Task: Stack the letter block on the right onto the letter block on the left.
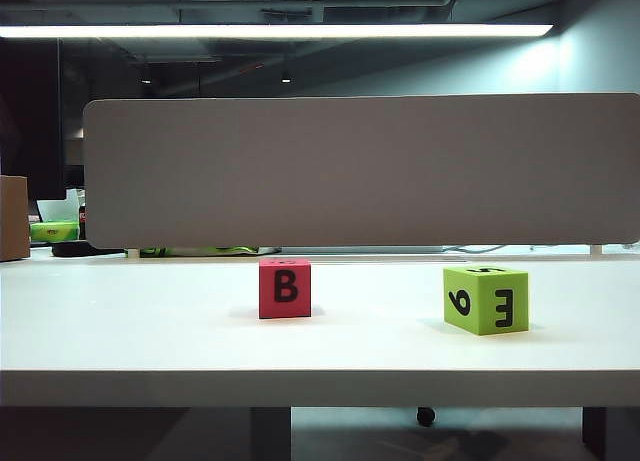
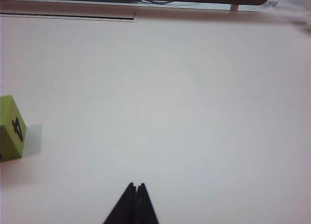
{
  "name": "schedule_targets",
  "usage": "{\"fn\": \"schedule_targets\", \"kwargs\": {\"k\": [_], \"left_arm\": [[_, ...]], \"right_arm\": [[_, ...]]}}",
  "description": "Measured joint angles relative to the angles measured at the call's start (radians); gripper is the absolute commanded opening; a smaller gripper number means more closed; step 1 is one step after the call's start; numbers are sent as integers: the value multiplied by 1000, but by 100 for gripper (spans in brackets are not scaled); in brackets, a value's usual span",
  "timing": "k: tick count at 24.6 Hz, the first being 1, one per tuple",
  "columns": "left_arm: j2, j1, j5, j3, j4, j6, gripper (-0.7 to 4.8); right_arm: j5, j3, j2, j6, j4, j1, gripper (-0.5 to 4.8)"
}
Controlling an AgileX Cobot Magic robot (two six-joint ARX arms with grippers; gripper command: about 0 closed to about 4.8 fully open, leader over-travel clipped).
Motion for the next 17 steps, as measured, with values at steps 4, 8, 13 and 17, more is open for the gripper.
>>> {"fn": "schedule_targets", "kwargs": {"k": [4, 8, 13, 17], "left_arm": [[0, 0, 21, 0, 0, -4, 26], [0, 0, 46, 0, 0, -5, 26], [2, 0, 112, 21, -12, -5, 26], [0, 0, 243, 105, 7, -13, 26]], "right_arm": [[0, 0, 0, 37, 0, 0, -1], [0, 0, 0, 115, 1, 0, -1], [0, 34, 0, 359, 7, 0, -2], [-22, 200, 0, 468, -35, 0, -1]]}}
